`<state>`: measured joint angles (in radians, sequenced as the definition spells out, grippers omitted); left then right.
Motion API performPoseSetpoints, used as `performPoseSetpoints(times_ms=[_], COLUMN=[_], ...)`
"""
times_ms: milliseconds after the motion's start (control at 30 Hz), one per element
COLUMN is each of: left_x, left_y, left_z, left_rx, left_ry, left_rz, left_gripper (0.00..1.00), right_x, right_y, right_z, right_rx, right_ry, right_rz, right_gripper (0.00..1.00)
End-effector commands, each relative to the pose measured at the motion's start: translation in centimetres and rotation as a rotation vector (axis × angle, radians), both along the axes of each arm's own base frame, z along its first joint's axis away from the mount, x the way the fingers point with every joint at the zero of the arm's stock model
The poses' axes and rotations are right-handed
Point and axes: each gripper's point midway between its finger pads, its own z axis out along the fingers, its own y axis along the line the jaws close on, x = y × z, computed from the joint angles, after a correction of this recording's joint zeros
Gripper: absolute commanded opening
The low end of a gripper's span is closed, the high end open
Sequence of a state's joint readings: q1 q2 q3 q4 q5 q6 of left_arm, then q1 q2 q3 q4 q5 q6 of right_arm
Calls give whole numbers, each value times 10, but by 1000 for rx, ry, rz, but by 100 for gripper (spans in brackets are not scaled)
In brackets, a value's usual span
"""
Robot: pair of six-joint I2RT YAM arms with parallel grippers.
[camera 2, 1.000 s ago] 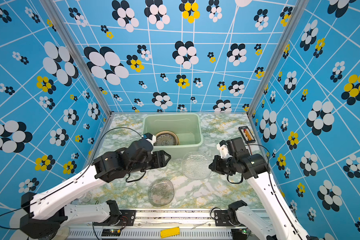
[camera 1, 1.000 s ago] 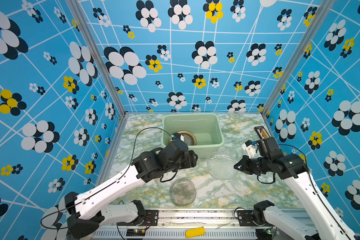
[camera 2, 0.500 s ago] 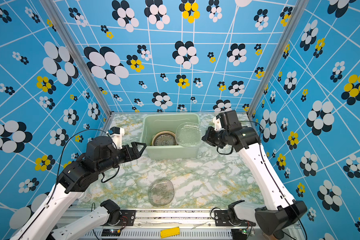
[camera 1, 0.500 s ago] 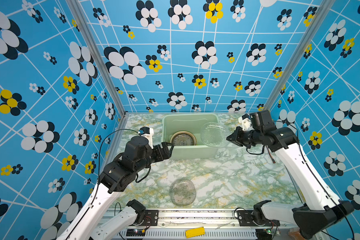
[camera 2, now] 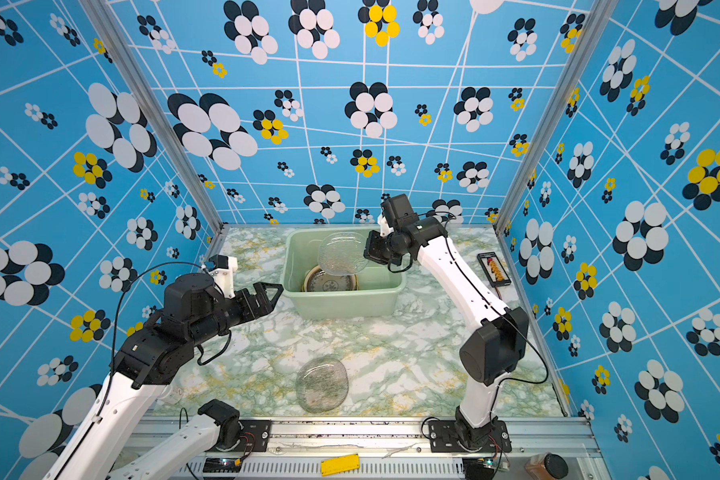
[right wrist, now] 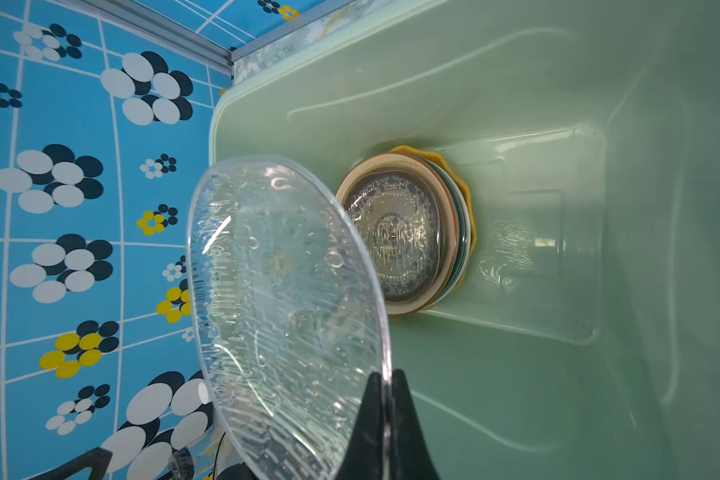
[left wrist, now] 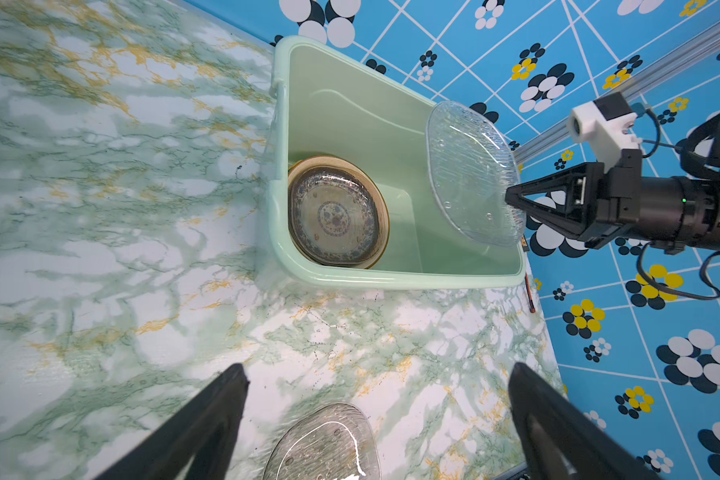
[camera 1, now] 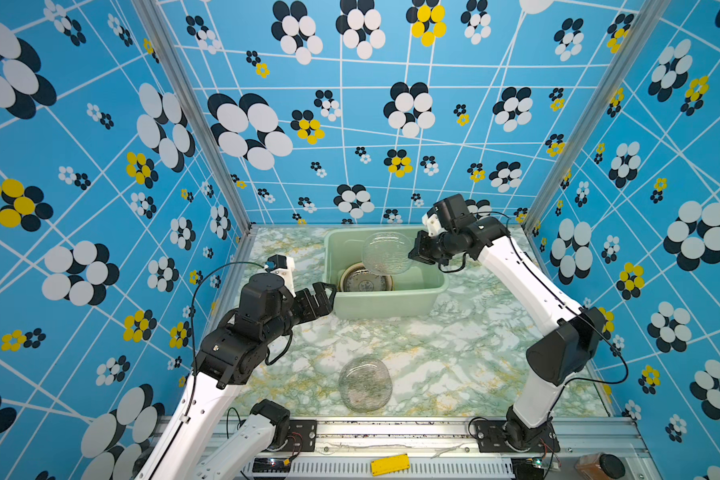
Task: Place the plates into the plastic bin on the countertop
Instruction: 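Carry the clear plate to the bin with the right gripper while the left releases, then lower the clear plate into the bin against the stacked plates and open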
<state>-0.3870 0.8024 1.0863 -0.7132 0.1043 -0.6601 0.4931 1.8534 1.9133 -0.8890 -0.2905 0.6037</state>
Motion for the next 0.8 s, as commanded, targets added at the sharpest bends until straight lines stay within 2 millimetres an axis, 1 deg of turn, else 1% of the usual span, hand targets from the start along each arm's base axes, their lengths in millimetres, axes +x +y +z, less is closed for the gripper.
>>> performPoseSetpoints(times_ms=[0, 167, 267, 367, 467, 600, 667, 700, 767], left_x=[5, 12, 15, 17, 18, 20, 21, 21, 22], left_y=[9, 19, 22, 23, 26, 25, 24, 23, 24], left_z=[-8, -19, -23, -25, -28, -30, -31, -32, -32], left_rx=[33, 62, 74, 80, 86, 85, 87, 87, 88], left_ry=[-13, -5, -4, -1, 8, 14, 21, 22, 23], left_rz=[34, 101, 119, 132, 151, 150, 146, 146, 146], left_gripper=[99, 99, 99, 99, 99, 99, 99, 99, 99], right_x=[9, 18, 21, 23, 26, 30, 31, 32, 33], right_y=[26, 47, 56, 60, 62, 64, 66, 66, 68], right_z=[-10, -51, -72, -88, -99, -110, -108, -123, -127], right_rx=[-4, -18, -34, -44, -51, -57, -52, -65, -66], right_ry=[-27, 24, 45, 66, 77, 91, 86, 111, 116], right_rz=[84, 112, 122, 120, 116, 110, 107, 105, 102], right_gripper=[0, 0, 0, 0, 0, 0, 0, 0, 0])
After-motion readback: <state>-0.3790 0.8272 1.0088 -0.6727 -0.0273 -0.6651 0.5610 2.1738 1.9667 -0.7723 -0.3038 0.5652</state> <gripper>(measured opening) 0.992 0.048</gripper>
